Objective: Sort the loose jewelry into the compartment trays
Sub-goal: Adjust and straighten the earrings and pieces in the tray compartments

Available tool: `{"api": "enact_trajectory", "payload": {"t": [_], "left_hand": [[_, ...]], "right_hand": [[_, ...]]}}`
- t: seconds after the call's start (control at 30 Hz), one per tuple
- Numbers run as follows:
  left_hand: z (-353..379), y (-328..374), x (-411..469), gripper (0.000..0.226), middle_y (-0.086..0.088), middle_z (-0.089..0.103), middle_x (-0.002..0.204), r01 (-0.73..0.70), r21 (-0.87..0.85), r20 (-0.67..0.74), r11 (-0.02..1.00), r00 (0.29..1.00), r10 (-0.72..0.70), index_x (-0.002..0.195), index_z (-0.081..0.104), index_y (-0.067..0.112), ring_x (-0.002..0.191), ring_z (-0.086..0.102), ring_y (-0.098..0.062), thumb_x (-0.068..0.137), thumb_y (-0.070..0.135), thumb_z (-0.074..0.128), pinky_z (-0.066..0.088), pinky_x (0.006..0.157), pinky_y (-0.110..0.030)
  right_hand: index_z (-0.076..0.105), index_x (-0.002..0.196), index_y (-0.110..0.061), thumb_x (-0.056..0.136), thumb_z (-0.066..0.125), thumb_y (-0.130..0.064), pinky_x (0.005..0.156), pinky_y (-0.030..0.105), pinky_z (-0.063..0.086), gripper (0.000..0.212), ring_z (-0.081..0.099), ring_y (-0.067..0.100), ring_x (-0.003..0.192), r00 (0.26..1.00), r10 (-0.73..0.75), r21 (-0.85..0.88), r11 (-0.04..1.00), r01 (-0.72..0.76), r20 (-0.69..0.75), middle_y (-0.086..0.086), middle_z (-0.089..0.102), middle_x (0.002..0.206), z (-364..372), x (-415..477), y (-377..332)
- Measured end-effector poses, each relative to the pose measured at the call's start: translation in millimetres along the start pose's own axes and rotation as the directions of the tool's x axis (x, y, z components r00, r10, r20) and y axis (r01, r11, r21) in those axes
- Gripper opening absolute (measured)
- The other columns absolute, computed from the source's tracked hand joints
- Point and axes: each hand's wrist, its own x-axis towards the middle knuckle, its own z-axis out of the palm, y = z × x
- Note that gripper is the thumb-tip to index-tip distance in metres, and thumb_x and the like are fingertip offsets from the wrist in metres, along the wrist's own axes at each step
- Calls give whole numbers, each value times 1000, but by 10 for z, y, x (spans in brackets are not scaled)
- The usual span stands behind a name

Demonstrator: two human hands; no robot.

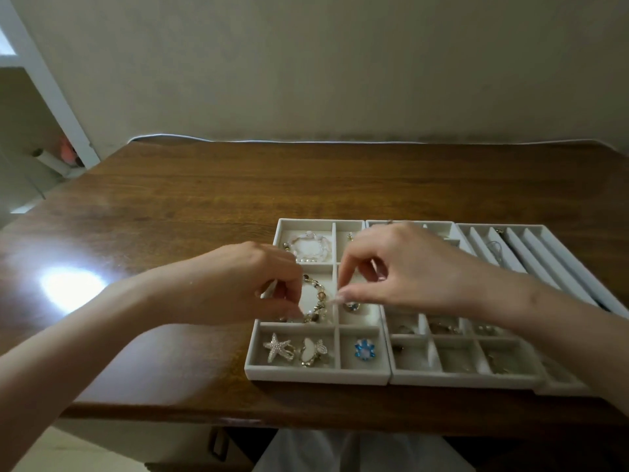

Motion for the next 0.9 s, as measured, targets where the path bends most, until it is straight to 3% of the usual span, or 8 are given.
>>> {"api": "enact_trajectory", "payload": {"t": [0.1, 0.2, 0.3, 0.43, 0.53, 0.63, 0.77, 0.9], "left_hand": [[-36, -20, 107, 21, 17, 56, 76, 28, -33, -88, 999, 996, -31, 81, 63, 25, 73, 52, -5, 82, 43, 53, 41, 61, -13], [-36, -54, 227, 11, 16, 55, 74, 59, -15, -136, 998, 989, -60, 79, 61, 23, 69, 52, -8, 85, 31, 58, 42, 59, -18], [-35, -46, 337, 7, 17, 55, 74, 75, -9, -147, 997, 986, -75, 79, 61, 25, 71, 52, -4, 84, 22, 65, 41, 60, -14], [50, 21, 508, 9, 18, 55, 88, 44, 41, -89, 998, 995, -40, 90, 64, 28, 76, 49, 3, 82, 31, 67, 41, 66, -12], [139, 65, 645, 20, 18, 55, 99, -73, 162, -34, 984, 996, 80, 101, 64, 32, 85, 40, 6, 82, 34, 66, 34, 75, -9], [172, 107, 741, 17, 15, 59, 102, -153, 220, 3, 963, 988, 156, 101, 64, 32, 94, 46, -3, 84, 31, 65, 36, 84, -19], [199, 138, 767, 12, 16, 60, 100, -166, 141, 58, 976, 986, 159, 97, 66, 30, 94, 56, -4, 86, 26, 64, 49, 82, -31], [210, 148, 716, 12, 25, 48, 93, -165, 70, 42, 984, 986, 163, 94, 66, 27, 81, 50, 6, 85, 20, 66, 51, 76, -25]], "right_hand": [[65, 80, -33, 72, 60, -56, 61, 27, 47, 24, 53, 6, 67, 997, 55, 29, 998, -53, -55, -8, 61, 75, -120, -15, 199], [64, 80, -34, 78, 64, -49, 60, 22, 42, 15, 53, 5, 67, 989, 109, 46, 993, -105, -95, -8, 62, 76, -209, -62, 374], [64, 83, -32, 80, 64, -45, 60, 20, 43, 13, 53, 5, 69, 985, 147, 44, 989, -144, -94, -8, 62, 78, -218, -112, 496], [65, 82, -33, 80, 64, -43, 61, 18, 44, 10, 53, 3, 71, 984, 152, 42, 988, -149, -97, -11, 61, 78, -171, -125, 601], [64, 82, -33, 81, 64, -40, 60, 15, 40, 8, 53, 0, 72, 982, 142, 70, 989, -134, -125, -12, 61, 78, -154, -122, 630], [66, 82, -29, 82, 64, -37, 61, 15, 42, 8, 54, 0, 73, 976, 128, 96, 989, -112, -177, -12, 63, 80, -168, -127, 670], [69, 82, -25, 83, 65, -31, 65, 11, 43, 7, 56, 0, 75, 963, 134, 121, 987, -108, -232, -11, 64, 80, -188, -149, 734], [69, 82, -21, 84, 67, -25, 66, 10, 43, 5, 55, -2, 75, 960, 138, 141, 984, -106, -244, -11, 64, 79, -165, -168, 751]]}}
